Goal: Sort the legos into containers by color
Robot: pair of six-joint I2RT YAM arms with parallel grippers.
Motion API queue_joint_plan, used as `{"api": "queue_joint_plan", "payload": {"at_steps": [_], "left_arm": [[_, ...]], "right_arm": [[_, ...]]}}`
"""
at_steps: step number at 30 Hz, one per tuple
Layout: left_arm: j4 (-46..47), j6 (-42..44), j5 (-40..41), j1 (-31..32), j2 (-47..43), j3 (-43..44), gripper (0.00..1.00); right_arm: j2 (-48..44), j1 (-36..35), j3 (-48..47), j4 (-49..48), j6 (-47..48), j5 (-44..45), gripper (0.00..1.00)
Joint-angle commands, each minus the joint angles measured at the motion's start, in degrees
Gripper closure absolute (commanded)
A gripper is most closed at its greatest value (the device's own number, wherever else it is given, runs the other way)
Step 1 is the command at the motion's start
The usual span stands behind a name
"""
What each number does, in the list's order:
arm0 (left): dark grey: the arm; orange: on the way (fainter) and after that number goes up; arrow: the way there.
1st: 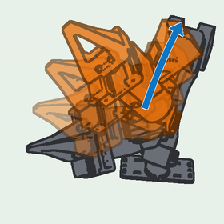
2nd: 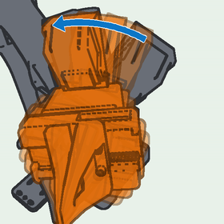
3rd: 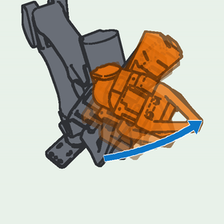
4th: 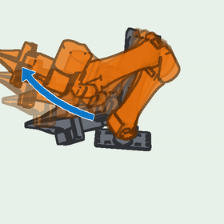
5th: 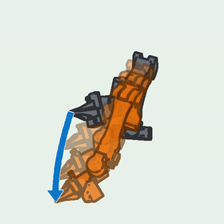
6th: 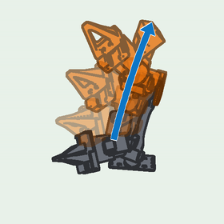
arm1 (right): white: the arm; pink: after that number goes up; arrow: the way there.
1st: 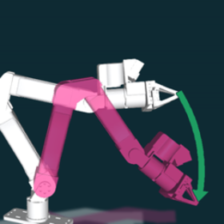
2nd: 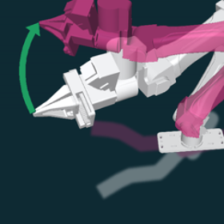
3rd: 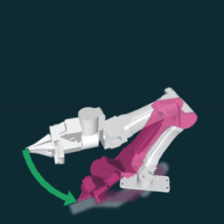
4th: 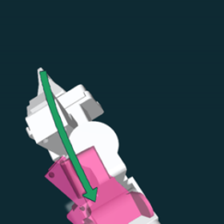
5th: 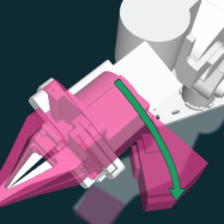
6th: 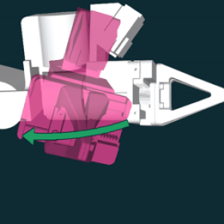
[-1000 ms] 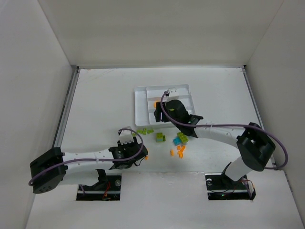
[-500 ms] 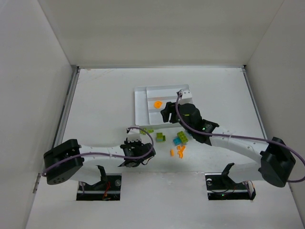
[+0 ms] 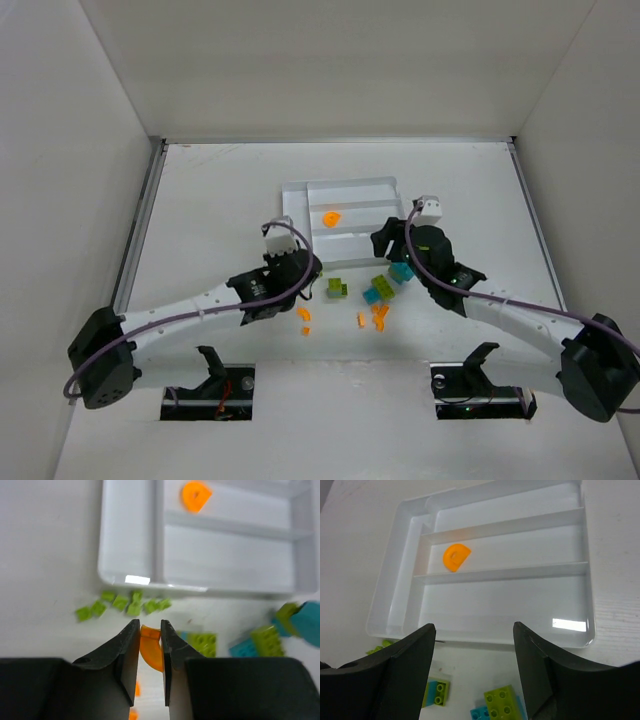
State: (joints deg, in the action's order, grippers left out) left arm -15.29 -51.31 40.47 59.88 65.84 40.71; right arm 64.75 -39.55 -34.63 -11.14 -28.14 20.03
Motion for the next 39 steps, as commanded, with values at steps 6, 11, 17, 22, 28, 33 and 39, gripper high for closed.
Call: {"api": "queue_joint_plan", "payload": {"at_steps": [6,11,17,22,28,33,39], "left_arm": [[25.91,17.37,-12.69,-12.98,17.89,14.56,0.91],[29.09,22.03,-14.54,-16.41,32.74,26.24,0.90],[29.17,22.83,-15.33,-18.96,42.43,32.15,0.90],[29.79,22.66,-14.98,-19.84,44.63,32.33,0.83],[31.99,23.27,-15.24,-20.28,44.90,31.98,0.57],[32.08,23.36,-15.51,-20.46,37.89,27.69,0.57],[30.76,21.60,-16.03,-20.46,22.43,13.46,0.71]], "right_arm": [[-0.15,2.15,2.02,-6.62,-3.68,-3.24,0.31],[0.11,2.07,1.94,-6.71,-3.50,-2.72,0.31],[1.08,1.37,1.67,-7.15,-3.68,-3.24,0.31],[1.96,1.10,1.32,-7.15,-3.59,-3.24,0.31],[3.63,-0.30,0.71,-7.32,-3.32,-3.77,0.29],[5.38,-4.16,-0.70,-7.58,-1.66,-3.95,0.36],[5.12,-15.05,-0.70,-6.53,0.28,-6.14,0.72]]}}
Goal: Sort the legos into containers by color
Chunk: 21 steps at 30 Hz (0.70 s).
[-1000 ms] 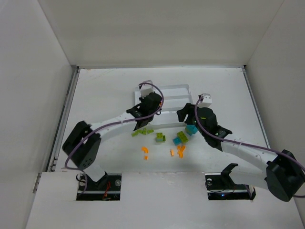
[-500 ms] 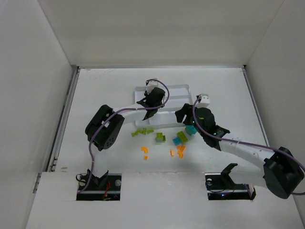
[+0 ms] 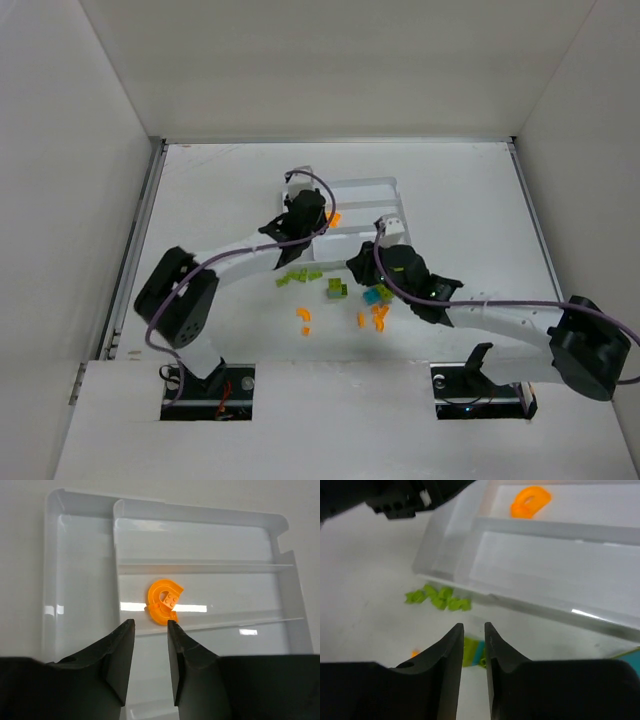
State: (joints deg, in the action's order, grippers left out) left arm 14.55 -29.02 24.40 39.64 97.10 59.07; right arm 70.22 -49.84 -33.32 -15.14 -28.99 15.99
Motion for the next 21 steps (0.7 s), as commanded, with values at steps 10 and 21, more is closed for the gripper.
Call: {"api": "queue_joint_plan", "payload": {"at_steps": [10,21], "left_arm": [[-9.79,-6.93,1.08,-2.50,-35.03,-26.80,0.76],[-16.65,-9.92,0.47,-2.94,-48.22,-34.98,0.70]], "right_arm": [[11.86,-19.19,-6.83,-0.95,-1.86,-0.70,0.39],[26.11,-19.63,-15.28,5.82,-5.90,0.19,0.46]]}}
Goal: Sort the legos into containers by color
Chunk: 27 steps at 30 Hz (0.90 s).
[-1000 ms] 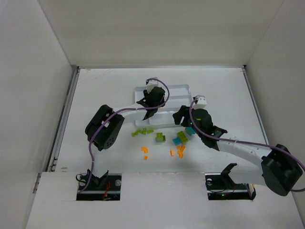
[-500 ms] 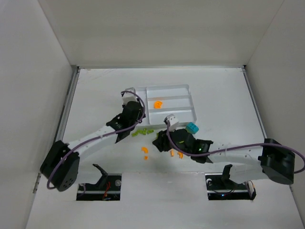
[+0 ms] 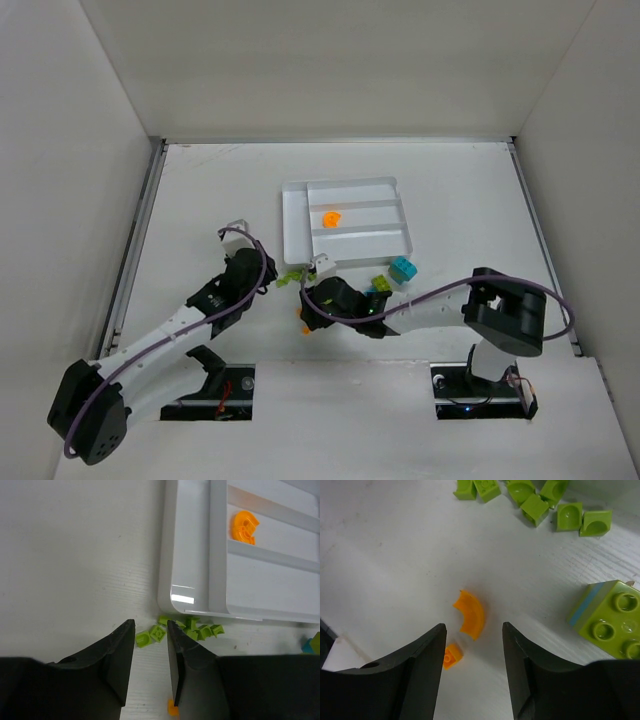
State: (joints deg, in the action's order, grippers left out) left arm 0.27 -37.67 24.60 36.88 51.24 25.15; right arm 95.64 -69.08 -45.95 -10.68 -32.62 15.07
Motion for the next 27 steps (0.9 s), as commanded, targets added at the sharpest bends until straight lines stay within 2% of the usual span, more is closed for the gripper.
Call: {"api": "queue_joint_plan", "payload": {"at_steps": [1,5,9,14,17,22,27], "left_arm": [[-3.08,-1.18,0.27,-0.28,-3.07,-1.41,0.70],[-4.58,-1.09,0.01,-1.07,-5.71,-2.64,0.70],[-6.16,-0.65,-0.52,-1.16,-8.08,-3.17,0.68],[-9.23,-0.39,-0.96,-1.07,-11.42,-3.70,0.64],[-10.82,-1.00,-1.40,-0.28,-14.06,-4.05,0.62],[-13.01,-1.35,-1.75,1.47,-16.61,-3.61,0.62],[-13.10,-1.35,-1.92,3.76,-16.79,-3.18,0.60]], "right_arm": [[1.13,-0.40,-2.91,1.36,-2.45,1.28,0.46],[2.80,-1.01,-3.97,2.85,-3.41,1.80,0.45],[4.38,-1.62,-5.37,5.22,-4.12,3.64,0.51],[7.10,-3.21,-9.06,10.76,-3.85,8.04,0.63],[8.25,-3.39,-10.73,13.04,-4.20,9.88,0.75],[3.52,-2.95,-10.12,10.69,-4.21,9.02,0.79],[-3.77,2.75,-10.73,8.40,-1.05,5.94,0.79]]}}
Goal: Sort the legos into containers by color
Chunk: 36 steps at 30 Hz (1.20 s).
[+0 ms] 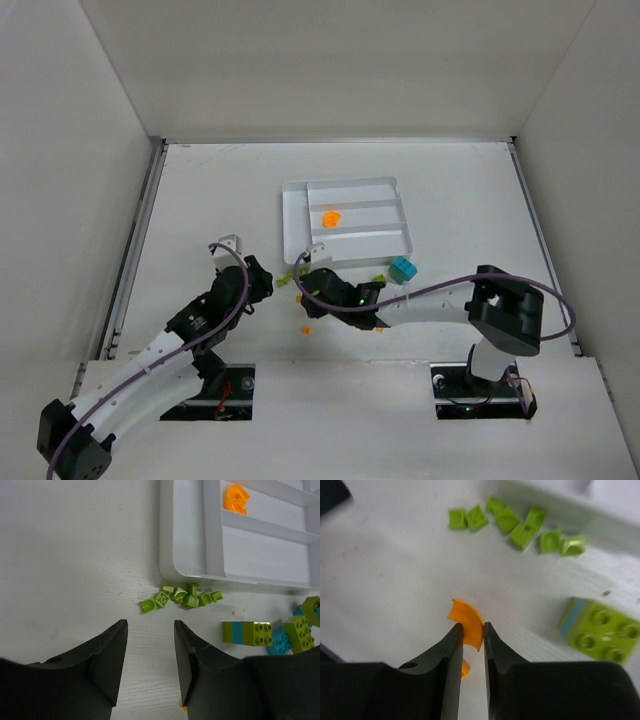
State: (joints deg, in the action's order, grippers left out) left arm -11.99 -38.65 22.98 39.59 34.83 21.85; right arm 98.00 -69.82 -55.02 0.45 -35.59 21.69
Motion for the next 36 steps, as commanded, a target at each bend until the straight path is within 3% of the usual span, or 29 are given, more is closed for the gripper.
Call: {"api": "queue_joint_plan", "payload": {"at_steps": [1,7,15,26,31,36], "left_arm": [[-0.84,-0.28,-0.65,1.92,-0.29,0.21,0.60],[3.37,1.03,-3.11,9.30,4.97,0.04,0.57],[4.61,1.74,0.30,21.08,14.20,2.41,0.57],[5.40,1.30,1.80,29.44,25.02,4.61,0.56],[5.39,1.21,4.70,31.55,29.32,5.75,0.55],[7.15,0.86,4.44,32.43,31.97,5.93,0.54]], "right_arm": [[-7.37,4.82,-1.75,-3.34,2.71,-1.38,0.78],[-9.67,18.07,-3.24,-6.51,8.08,-6.12,0.78],[-0.01,30.57,-10.18,-5.90,11.07,-7.19,0.77],[8.35,34.89,-16.61,-3.96,11.51,-8.16,0.74],[8.53,35.15,-17.05,-4.23,11.51,-7.45,0.54],[5.11,35.15,-13.71,-5.45,11.16,-7.45,0.48]]}}
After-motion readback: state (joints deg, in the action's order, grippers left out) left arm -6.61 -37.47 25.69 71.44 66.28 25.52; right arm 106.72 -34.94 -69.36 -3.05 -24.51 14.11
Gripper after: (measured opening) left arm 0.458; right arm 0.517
